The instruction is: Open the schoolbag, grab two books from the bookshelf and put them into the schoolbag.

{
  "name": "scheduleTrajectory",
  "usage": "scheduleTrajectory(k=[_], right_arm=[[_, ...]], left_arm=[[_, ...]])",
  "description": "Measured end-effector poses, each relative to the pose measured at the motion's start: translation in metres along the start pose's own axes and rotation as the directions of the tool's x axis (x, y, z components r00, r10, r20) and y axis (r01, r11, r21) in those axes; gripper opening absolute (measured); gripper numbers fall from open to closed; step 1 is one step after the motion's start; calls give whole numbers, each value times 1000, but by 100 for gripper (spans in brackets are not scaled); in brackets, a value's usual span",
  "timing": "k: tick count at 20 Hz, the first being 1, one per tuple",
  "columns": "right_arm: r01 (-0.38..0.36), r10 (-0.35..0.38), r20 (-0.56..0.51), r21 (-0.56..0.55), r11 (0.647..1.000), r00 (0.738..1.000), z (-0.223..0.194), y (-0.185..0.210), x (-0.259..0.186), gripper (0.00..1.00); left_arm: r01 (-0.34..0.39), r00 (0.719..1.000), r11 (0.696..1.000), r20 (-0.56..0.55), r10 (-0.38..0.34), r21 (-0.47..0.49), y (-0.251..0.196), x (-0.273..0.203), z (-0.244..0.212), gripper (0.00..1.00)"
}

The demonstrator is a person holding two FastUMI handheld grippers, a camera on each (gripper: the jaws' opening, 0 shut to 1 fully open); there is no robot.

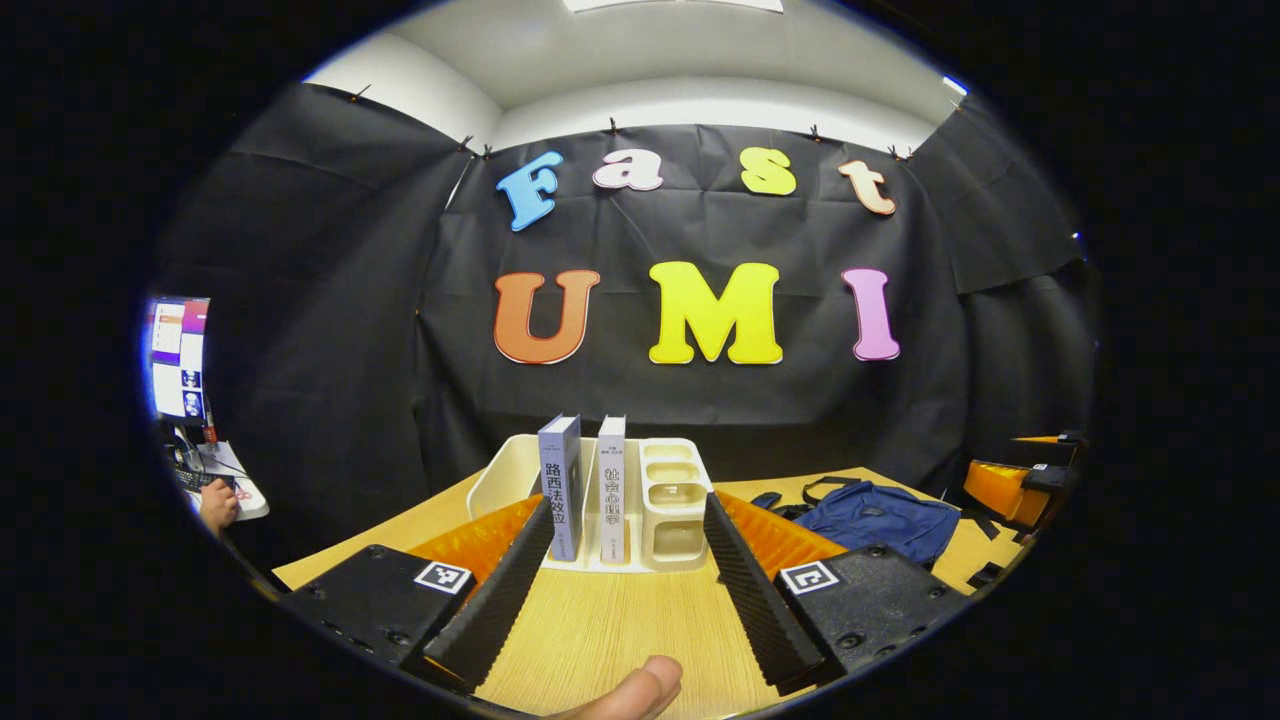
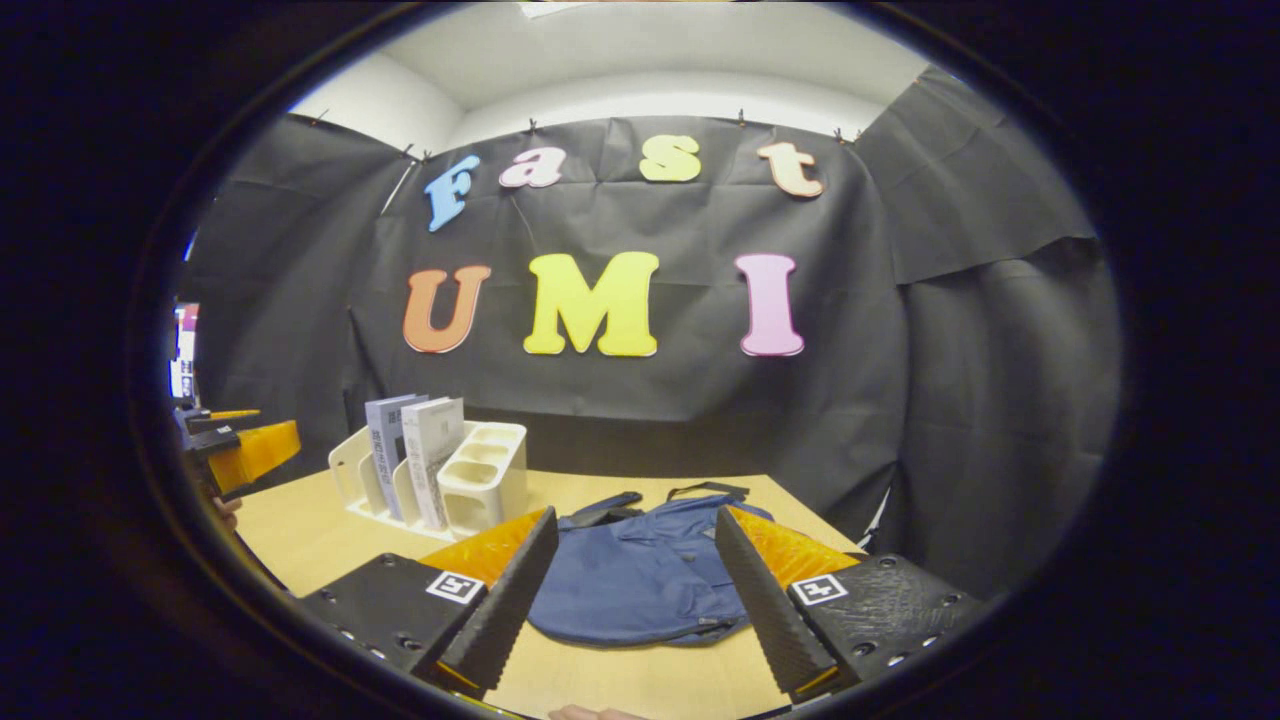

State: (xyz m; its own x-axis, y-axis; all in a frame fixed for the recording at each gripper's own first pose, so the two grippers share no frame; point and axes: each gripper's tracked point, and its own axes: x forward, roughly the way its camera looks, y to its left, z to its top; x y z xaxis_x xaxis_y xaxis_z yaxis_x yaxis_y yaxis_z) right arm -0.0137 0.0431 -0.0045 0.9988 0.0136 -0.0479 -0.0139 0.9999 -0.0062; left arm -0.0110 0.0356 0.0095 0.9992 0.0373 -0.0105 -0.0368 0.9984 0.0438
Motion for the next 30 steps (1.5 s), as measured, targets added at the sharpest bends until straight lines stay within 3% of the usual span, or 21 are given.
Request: scheduleTrajectory(k=[9,14,15,24,28,29,30], right_arm=[[-17,15,-16,-90,996,1000,-13,10,4,96],[-44,25,-93,-212,976,995,-51,30,27,98],[-52,21,-128,-242,969,992,-63,33,34,94],[-203,13,-420,-410,889,907,-167,107,99,96],[-216,-61,-474,-508,834,878,-192,115,119,99],[-209,-87,-483,-527,824,871,-195,115,124,95],[-190,-110,-467,-549,814,877,-191,114,129,95]], left_arm=[[-34,998,999,-43,34,-3,11,3,-9,96],[-49,998,998,-35,50,29,15,3,-8,96],[-49,998,998,-41,50,33,14,4,-10,96],[-64,996,997,-64,66,38,23,10,-18,96],[-74,993,997,-89,75,15,30,14,-24,96],[-78,993,997,-91,78,13,31,14,-23,96],[-80,993,997,-91,81,12,33,14,-24,96]])
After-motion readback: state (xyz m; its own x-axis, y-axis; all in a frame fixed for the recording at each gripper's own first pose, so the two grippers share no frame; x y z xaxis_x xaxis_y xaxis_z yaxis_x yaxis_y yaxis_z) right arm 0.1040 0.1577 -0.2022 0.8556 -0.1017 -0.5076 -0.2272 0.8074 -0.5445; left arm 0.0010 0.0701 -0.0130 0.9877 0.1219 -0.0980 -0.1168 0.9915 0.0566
